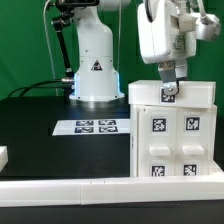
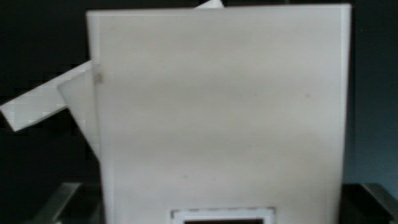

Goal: Assemble cabinet

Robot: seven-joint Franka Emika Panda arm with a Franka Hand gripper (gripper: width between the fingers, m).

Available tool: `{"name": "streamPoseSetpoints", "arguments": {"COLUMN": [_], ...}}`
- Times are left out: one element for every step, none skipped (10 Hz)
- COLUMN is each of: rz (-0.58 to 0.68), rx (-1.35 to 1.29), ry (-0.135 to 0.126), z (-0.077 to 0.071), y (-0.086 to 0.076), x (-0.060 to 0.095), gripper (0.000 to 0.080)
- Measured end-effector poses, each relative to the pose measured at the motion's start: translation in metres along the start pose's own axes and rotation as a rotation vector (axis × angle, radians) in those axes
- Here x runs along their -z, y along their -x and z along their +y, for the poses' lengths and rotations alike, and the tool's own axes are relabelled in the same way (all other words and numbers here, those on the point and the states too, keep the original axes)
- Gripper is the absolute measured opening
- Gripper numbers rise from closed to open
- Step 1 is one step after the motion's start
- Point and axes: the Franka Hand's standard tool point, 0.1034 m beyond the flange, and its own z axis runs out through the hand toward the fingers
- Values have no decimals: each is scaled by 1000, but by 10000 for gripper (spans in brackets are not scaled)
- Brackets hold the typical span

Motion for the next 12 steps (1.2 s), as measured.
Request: {"name": "streamPoseSetpoints", "arguments": {"rz": [-7, -6, -8, -16, -30, -37, -44, -49, -49, -47, -46, -41], "rx": [2, 39, 43, 63, 67, 77, 95, 103, 106, 108, 116, 252], "ry": [2, 3, 3, -2, -10, -15, -22, -28, -29, -27, -26, -23], "z": [1, 2, 2, 2, 1, 1, -1, -3, -3, -2, -2, -1], "y": [2, 3, 3, 6, 13, 17, 19, 20, 21, 20, 20, 19], "x": [-1, -1, 0, 5, 12, 17, 23, 26, 26, 25, 24, 23], "gripper": [613, 733, 733, 786, 795, 795, 797, 797, 796, 796, 796, 796]}}
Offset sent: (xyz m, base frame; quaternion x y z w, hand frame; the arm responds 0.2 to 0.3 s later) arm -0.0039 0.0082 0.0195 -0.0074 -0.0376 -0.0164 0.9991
